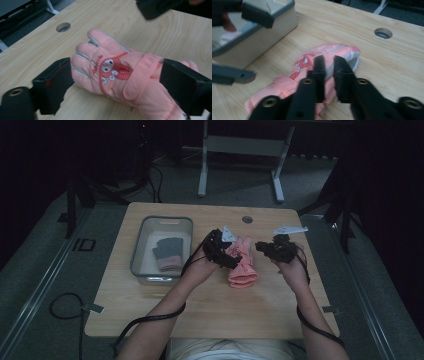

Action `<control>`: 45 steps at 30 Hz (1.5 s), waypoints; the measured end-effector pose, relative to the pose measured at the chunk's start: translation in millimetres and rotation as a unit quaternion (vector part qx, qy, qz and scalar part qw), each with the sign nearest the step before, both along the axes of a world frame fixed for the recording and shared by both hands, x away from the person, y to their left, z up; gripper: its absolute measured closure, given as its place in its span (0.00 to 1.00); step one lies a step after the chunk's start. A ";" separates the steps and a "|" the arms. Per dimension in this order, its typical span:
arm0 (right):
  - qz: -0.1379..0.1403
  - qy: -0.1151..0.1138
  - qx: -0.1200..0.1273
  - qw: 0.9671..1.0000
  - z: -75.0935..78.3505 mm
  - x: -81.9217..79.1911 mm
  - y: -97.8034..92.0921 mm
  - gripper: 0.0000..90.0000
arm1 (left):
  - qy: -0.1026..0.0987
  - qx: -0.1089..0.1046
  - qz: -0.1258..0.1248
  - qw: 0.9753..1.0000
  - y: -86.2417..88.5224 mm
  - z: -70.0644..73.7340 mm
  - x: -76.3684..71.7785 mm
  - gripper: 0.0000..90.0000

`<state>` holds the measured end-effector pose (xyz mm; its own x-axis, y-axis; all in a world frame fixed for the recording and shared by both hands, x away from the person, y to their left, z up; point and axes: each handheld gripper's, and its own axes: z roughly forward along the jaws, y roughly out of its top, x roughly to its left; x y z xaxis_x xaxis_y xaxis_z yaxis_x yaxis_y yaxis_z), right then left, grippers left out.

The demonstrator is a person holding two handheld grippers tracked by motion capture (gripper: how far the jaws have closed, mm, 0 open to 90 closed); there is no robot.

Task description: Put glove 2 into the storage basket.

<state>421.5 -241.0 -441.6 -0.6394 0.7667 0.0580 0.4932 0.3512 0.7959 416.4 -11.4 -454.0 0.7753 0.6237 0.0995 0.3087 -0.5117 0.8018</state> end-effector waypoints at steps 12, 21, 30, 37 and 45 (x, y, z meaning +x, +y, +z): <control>0.005 0.011 -0.050 0.999 -32.1 18.0 34.4 0.83 | 0.046 0.017 0.027 0.998 -3.2 -25.3 21.1 0.12; -0.025 0.044 -0.072 0.996 -59.6 25.4 18.5 0.66 | 0.072 0.018 0.038 0.996 -11.0 -42.0 33.2 0.12; -0.026 0.077 -0.061 0.995 -74.5 33.0 2.8 0.54 | 0.161 -0.003 0.065 0.985 -8.7 -70.4 50.8 0.16; -0.016 0.123 -0.039 0.992 -82.0 42.0 6.8 0.54 | 0.231 -0.038 0.069 0.970 -4.2 -88.6 60.5 0.25; -0.003 0.175 0.011 0.984 -87.8 50.6 3.6 0.66 | 0.270 -0.077 0.025 0.959 -2.2 -91.5 65.1 0.67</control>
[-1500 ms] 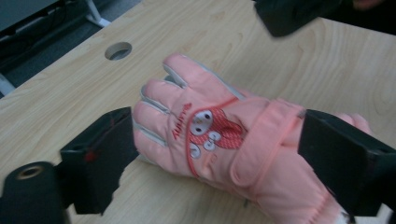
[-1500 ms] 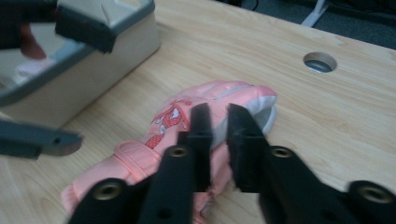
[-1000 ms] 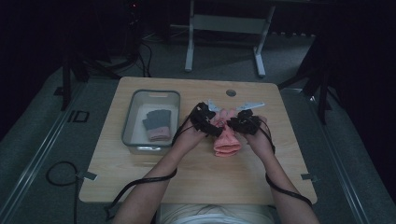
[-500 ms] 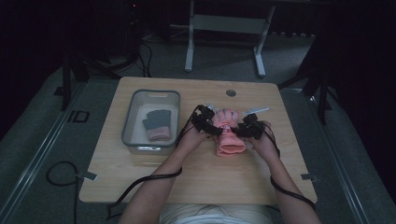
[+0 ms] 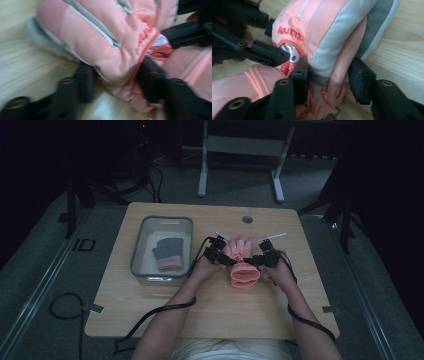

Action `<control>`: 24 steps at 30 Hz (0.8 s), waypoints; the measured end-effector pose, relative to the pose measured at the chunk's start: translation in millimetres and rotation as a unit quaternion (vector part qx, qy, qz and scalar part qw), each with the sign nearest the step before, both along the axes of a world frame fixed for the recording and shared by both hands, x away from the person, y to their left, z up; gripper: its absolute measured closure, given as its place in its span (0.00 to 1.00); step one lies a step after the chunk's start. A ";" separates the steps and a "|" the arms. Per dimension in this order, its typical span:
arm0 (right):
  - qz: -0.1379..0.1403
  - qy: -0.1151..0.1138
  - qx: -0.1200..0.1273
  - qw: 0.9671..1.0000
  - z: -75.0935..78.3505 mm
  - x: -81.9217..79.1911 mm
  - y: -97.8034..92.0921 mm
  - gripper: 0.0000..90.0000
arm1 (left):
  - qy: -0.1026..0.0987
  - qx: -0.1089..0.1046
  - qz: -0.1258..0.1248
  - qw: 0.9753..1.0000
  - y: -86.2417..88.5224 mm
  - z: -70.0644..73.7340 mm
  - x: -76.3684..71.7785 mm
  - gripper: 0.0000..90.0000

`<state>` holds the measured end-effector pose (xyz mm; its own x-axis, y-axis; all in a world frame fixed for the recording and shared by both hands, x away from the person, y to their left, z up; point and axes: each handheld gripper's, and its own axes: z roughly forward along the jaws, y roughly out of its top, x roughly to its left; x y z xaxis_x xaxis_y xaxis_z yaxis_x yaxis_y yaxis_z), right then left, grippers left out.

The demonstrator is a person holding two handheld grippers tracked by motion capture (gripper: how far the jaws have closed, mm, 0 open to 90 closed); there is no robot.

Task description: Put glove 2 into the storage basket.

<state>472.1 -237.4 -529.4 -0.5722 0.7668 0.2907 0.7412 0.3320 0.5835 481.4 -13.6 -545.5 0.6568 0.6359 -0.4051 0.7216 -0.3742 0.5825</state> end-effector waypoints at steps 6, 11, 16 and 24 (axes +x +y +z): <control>-0.010 -0.018 0.005 1.000 2.2 -6.0 1.9 0.72 | -0.014 0.024 -0.005 1.000 -6.2 12.8 -3.3 0.84; -0.008 -0.022 0.023 0.999 7.8 -8.4 -2.6 0.73 | -0.020 0.035 -0.010 0.999 -8.4 24.4 -6.0 0.85; -0.011 -0.031 0.026 0.999 16.1 -11.7 -0.8 0.74 | -0.031 0.036 -0.006 0.999 -6.8 35.6 -10.2 0.86; -0.008 -0.051 0.038 0.998 36.7 -15.0 5.4 0.74 | -0.049 0.039 -0.002 0.998 1.4 60.8 -13.6 0.87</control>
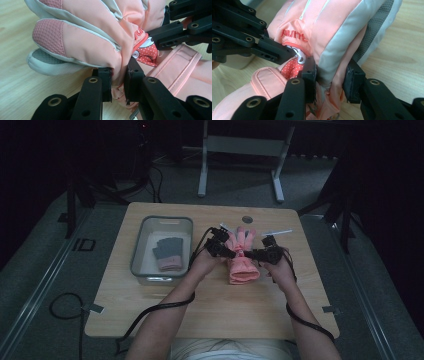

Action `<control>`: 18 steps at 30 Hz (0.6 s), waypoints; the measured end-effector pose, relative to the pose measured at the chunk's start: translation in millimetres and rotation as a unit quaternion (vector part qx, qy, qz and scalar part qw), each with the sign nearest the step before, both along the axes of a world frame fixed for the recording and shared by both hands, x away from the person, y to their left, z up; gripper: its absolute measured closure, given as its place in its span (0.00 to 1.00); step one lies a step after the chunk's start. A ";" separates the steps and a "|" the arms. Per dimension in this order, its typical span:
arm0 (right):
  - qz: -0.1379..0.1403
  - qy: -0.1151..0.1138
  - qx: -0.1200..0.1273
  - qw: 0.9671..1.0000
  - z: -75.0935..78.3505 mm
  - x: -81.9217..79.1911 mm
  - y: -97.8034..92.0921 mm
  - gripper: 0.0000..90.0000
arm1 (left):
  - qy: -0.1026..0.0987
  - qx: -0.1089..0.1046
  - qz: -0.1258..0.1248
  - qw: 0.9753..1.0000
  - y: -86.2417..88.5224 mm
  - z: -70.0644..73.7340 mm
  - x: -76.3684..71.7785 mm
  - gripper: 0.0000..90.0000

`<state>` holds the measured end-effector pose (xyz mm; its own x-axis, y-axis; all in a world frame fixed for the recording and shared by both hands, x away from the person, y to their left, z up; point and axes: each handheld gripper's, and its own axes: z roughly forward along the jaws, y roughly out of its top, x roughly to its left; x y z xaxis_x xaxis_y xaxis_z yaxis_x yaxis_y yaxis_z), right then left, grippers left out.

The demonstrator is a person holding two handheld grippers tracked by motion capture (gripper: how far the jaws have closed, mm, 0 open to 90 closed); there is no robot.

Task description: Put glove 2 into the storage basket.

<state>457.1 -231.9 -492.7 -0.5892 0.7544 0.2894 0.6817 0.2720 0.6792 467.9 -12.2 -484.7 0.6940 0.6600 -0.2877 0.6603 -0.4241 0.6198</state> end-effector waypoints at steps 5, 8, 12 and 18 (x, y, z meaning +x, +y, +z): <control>0.003 -0.011 0.007 1.000 12.9 -1.3 4.0 0.74 | -0.007 -0.002 0.001 1.000 6.1 14.8 -2.5 0.87; 0.007 -0.017 0.014 1.000 19.4 -1.7 6.4 0.74 | -0.014 0.002 0.002 1.000 9.2 23.6 -4.1 0.87; 0.009 -0.025 0.017 0.999 28.5 -1.8 11.1 0.74 | -0.021 0.006 0.005 1.000 14.0 35.1 -5.5 0.87; 0.016 -0.038 0.021 0.999 45.7 -0.8 19.6 0.74 | -0.033 0.007 0.013 0.999 22.9 54.5 -7.7 0.87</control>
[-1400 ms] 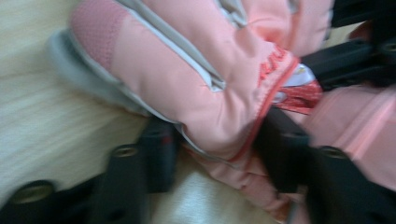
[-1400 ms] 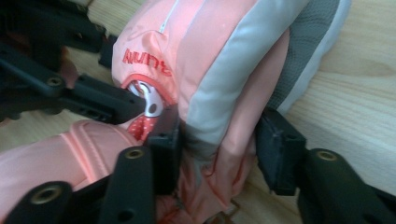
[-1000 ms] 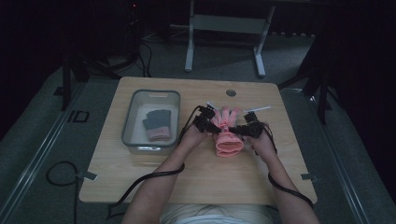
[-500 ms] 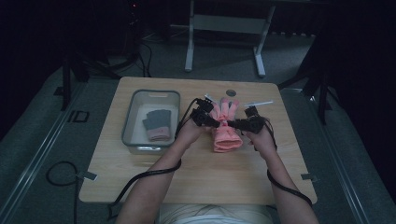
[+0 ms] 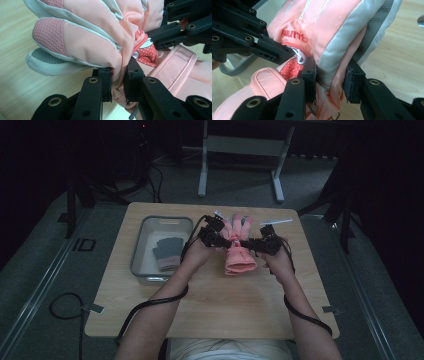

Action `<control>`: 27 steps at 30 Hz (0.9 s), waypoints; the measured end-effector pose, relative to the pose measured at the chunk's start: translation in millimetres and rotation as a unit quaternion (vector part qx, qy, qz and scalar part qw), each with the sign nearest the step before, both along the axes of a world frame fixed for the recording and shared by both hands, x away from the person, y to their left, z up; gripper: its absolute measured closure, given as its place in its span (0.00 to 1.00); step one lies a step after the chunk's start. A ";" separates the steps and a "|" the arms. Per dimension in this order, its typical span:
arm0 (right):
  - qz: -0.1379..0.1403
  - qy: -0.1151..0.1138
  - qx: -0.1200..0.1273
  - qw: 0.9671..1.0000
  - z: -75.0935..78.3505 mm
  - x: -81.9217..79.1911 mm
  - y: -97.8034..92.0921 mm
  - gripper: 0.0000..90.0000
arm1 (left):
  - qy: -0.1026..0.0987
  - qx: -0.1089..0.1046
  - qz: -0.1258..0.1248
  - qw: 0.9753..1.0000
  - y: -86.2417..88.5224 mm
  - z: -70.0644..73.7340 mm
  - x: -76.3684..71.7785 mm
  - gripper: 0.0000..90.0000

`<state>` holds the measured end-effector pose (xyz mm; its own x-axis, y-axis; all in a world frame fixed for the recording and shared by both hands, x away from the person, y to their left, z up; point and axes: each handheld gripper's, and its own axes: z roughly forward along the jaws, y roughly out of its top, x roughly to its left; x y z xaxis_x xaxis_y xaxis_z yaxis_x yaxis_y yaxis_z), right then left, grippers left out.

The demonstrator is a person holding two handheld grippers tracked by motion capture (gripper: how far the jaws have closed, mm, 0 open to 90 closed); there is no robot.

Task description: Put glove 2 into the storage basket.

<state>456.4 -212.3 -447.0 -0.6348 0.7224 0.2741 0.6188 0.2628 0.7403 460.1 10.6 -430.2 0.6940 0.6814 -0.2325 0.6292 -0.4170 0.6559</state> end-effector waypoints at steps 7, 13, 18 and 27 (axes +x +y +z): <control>0.011 -0.019 0.004 1.000 22.0 2.4 14.9 0.74 | -0.017 0.007 0.009 1.000 15.6 23.9 -2.1 0.87; 0.023 -0.031 -0.002 0.999 38.6 6.2 29.5 0.74 | -0.029 0.003 0.021 0.999 29.8 38.0 -3.4 0.87; 0.031 -0.040 0.001 0.999 51.3 8.9 43.3 0.74 | -0.036 0.005 0.034 0.999 43.5 51.9 -5.7 0.87; 0.050 -0.049 0.001 0.998 65.5 13.3 75.0 0.74 | -0.043 0.009 0.058 0.997 74.3 64.8 -10.6 0.87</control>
